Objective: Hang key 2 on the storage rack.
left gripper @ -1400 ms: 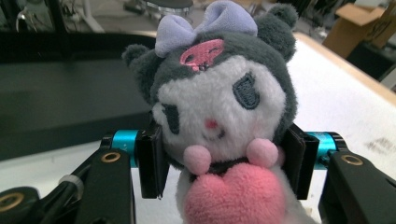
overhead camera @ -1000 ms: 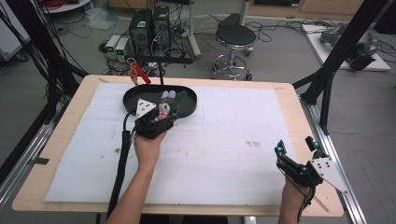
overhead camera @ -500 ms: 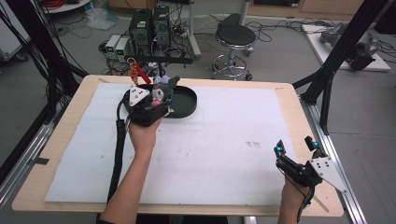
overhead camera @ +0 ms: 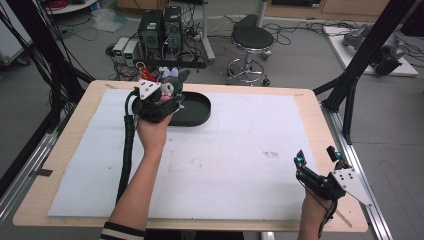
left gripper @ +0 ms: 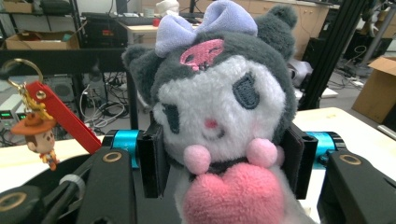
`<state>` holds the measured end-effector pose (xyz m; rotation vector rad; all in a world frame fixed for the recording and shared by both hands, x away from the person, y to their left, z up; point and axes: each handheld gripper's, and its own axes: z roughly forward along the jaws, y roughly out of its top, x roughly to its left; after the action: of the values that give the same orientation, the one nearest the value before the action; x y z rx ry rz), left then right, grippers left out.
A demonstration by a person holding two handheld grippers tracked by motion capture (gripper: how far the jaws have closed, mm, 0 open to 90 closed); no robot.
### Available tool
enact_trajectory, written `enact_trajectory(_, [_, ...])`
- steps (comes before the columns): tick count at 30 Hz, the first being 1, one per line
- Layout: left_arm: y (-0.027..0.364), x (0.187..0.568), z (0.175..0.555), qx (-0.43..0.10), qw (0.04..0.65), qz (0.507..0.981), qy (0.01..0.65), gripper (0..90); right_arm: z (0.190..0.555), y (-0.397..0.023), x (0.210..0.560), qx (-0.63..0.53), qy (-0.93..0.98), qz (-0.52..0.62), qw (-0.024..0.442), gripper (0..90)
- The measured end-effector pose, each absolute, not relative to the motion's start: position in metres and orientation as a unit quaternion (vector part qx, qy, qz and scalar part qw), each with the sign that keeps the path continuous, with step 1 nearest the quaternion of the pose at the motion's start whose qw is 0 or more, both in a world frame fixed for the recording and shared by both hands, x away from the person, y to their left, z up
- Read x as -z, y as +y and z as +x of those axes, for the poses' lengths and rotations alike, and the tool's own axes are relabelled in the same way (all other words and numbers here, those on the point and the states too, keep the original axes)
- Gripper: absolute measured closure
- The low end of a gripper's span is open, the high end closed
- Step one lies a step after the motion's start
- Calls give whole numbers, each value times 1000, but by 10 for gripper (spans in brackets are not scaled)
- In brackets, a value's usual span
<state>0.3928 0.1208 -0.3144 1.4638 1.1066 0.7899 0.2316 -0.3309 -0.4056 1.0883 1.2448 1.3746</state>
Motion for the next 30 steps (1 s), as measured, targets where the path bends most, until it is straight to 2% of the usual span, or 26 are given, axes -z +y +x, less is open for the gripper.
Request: enact_trajectory(30, [119, 303, 437, -350, 510, 616, 489, 456, 235, -333, 411, -557, 513, 453, 471, 79])
